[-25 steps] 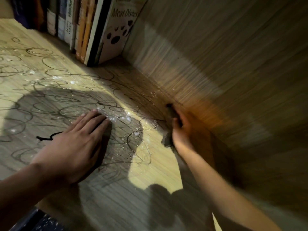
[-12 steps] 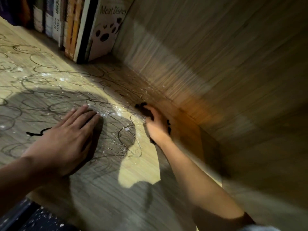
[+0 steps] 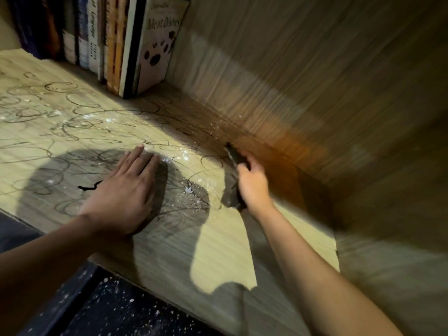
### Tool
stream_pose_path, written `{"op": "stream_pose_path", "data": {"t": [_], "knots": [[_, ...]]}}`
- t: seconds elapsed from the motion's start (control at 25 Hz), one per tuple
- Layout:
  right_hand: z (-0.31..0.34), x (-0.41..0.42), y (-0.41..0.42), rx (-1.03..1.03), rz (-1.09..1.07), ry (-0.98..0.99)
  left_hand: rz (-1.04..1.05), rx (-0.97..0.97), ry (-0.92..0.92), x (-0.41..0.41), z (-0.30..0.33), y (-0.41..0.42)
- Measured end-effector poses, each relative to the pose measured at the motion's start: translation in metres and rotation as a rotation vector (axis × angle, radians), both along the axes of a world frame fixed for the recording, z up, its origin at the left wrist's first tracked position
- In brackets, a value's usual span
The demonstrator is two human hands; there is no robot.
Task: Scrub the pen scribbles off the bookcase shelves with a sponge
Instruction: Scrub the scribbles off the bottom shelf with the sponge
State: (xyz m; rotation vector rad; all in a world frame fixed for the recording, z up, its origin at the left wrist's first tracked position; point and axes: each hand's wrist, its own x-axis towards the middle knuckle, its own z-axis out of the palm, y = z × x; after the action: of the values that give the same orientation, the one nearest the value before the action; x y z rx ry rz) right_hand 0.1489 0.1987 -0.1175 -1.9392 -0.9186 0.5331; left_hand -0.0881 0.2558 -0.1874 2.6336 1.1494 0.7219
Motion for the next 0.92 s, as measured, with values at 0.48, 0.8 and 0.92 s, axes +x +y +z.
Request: {"op": "stream_pose_path", "data": {"t": [0.48, 0.8, 0.92], "knots": [[-0.029, -0.071, -0.042, -0.136, 0.525, -0.389, 0.117, -0.161, 0.05, -0.025, 0.011, -0.03], [-0.009, -0.077, -0.083, 0.049, 0.357, 0.066, 0.272, -0.212, 0.223, -0.062, 0.014, -0.063], [-0.012, -0.049, -0.075, 0.053, 0.09, -0.134, 0.28, -0.237, 0.311, -0.064, 0.016, -0.061]]}}
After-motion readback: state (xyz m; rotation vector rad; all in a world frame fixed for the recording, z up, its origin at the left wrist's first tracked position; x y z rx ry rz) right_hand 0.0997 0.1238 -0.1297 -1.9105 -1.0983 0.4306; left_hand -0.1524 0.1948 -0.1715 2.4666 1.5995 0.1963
